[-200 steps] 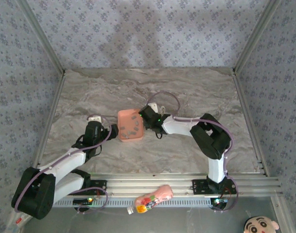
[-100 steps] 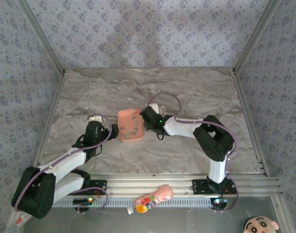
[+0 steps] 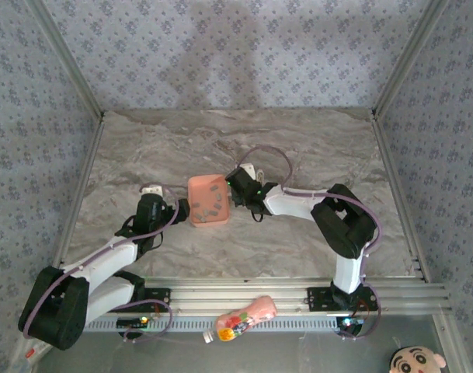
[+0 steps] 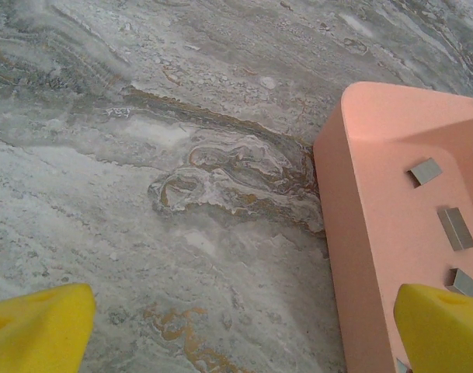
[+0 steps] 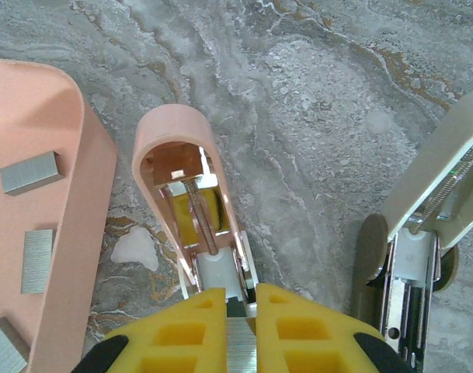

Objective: Load the staples into the stapler

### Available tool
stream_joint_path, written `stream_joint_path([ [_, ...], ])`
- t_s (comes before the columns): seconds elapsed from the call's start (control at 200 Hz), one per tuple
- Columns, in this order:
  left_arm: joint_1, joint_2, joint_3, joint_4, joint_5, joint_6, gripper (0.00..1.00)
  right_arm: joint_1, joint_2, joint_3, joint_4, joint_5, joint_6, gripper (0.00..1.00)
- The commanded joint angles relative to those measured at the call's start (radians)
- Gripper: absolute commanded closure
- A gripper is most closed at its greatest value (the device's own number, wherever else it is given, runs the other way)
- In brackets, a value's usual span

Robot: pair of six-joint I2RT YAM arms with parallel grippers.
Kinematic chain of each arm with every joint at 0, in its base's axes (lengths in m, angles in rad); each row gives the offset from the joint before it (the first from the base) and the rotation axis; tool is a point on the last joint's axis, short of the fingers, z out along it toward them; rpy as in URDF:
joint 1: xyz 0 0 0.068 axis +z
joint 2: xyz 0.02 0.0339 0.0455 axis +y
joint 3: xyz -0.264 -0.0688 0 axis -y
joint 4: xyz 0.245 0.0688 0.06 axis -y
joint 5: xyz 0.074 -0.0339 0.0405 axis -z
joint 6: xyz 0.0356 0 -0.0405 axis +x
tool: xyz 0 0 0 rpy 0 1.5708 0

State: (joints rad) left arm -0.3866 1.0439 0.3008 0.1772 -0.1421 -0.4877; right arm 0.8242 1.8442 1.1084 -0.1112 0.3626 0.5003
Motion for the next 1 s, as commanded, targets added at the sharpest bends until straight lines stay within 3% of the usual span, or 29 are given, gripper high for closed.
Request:
stream_joint_path([
  [0.0,-0.005,0.005,0.030,0.016,0.003,0.003,0.02,-0.003,0.025,-0.003,-0.004,-0.003,-0.009,0.87],
  [0.995,-0.006,0.018,0.035,0.020,0.009,0.001,0.02,0.022,0.028,-0.009,-0.027,0.008,-0.002,0.87],
])
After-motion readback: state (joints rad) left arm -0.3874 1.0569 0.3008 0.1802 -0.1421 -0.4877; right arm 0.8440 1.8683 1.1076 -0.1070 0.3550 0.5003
